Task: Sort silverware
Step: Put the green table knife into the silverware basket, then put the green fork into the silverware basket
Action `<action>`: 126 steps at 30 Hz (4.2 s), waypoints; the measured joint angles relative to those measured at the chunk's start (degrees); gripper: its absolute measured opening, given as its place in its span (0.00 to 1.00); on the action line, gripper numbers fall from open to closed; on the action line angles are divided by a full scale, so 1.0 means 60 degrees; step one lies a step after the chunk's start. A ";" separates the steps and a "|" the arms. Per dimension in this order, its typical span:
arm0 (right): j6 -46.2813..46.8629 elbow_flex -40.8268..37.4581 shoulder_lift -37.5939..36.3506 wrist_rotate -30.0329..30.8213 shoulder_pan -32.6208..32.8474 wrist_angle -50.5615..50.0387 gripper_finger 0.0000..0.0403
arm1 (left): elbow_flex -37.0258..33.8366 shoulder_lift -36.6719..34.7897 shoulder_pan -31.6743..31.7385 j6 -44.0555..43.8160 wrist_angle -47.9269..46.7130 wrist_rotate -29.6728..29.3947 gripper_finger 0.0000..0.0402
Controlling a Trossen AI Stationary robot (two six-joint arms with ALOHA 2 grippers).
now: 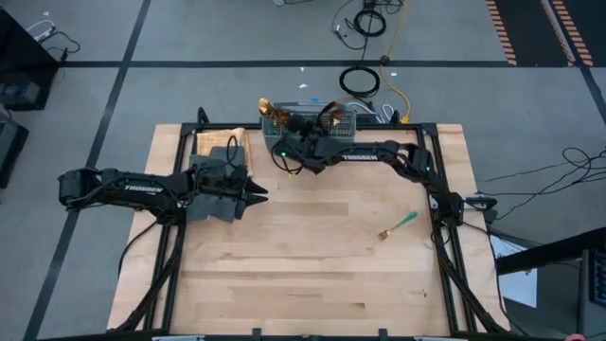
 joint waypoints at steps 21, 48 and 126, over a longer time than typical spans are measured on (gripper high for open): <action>0.1321 -0.0015 -0.1556 0.0455 0.0644 0.1958 0.40 | 0.0000 0.0000 0.0000 -0.0069 0.0073 0.0000 0.35; 2.1720 -0.6990 -0.5641 -1.0592 0.5465 -0.8857 0.40 | -0.0004 0.0000 -0.0036 -0.0069 0.0070 0.0000 0.35; 1.7954 -0.9042 -0.5982 -0.6136 0.4816 0.2108 0.00 | -0.0004 0.0000 -0.0036 -0.0010 -0.0011 -0.0291 0.35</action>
